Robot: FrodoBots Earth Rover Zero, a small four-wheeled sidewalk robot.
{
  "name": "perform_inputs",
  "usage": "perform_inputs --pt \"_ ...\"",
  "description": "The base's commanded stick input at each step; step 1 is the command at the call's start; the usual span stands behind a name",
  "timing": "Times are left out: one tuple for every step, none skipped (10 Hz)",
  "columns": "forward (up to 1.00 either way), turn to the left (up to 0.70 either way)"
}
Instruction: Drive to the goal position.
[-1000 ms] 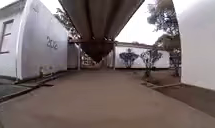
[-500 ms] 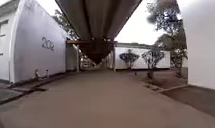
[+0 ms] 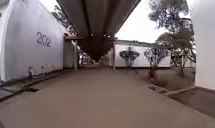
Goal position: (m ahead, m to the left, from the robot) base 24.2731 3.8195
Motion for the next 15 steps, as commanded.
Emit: perform_inputs --pt "0.70 0.00" --pt "0.70 0.00" --pt "0.70 0.00" --pt "0.70 0.00" --pt "0.70 0.00" --pt "0.70 0.00" --pt "0.70 0.00" --pt "0.70 0.00" --pt "0.70 0.00" --pt "0.70 0.00" --pt "0.70 0.00" --pt "0.70 0.00" --pt "0.70 0.00" --pt "0.70 0.00" --pt "0.70 0.00"
